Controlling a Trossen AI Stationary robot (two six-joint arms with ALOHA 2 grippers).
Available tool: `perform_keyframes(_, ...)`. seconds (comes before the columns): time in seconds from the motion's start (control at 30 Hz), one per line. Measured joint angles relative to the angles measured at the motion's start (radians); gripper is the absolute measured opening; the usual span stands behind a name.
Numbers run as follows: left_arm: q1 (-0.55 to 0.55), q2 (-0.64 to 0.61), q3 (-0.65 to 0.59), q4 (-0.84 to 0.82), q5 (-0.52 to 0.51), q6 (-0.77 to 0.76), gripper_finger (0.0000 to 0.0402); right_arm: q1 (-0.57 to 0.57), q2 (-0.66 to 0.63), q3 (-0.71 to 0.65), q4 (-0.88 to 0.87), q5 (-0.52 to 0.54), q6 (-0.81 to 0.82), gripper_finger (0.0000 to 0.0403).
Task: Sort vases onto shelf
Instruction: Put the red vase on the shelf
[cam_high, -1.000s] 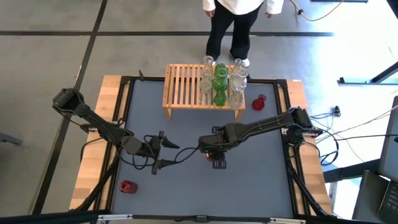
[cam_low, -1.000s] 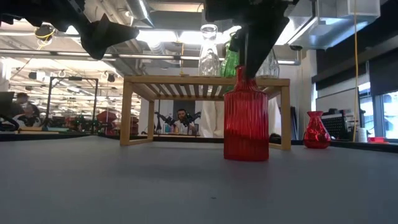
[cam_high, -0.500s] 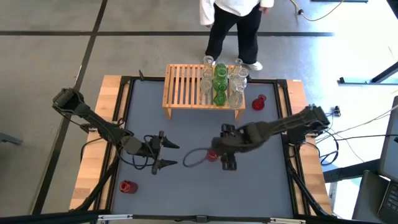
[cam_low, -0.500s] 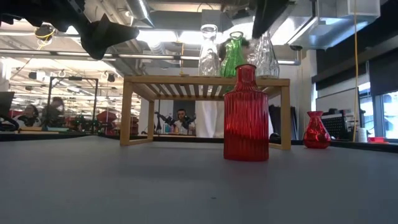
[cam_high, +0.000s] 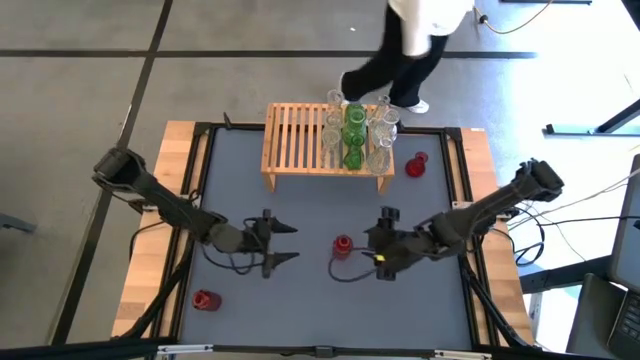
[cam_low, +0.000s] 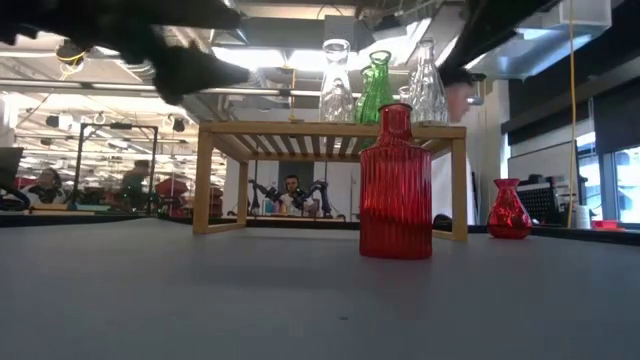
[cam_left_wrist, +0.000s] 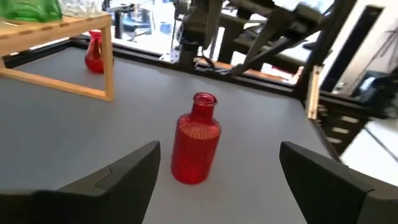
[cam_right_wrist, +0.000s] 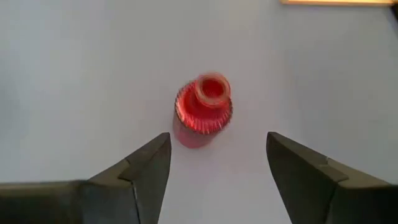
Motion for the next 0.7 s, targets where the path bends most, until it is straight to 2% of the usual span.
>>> perform_keyframes(0.23,0.057,0.282,0.221,0.001,-0.023,0.017,0.0324,0.097,-0.087,-0.064,0.002,0.142,0.07,0.0252)
perform_keyframes(0.4,0.104,0.447,0.367,-0.005,-0.019,0.038,0.0324,0.161,-0.095,-0.065,-0.001,0.192,0.074,0.0252)
perform_keyframes(0.7,0.155,0.596,0.506,-0.01,0.015,0.043,0.0324,0.229,-0.095,-0.065,-0.002,0.209,0.1,0.0252)
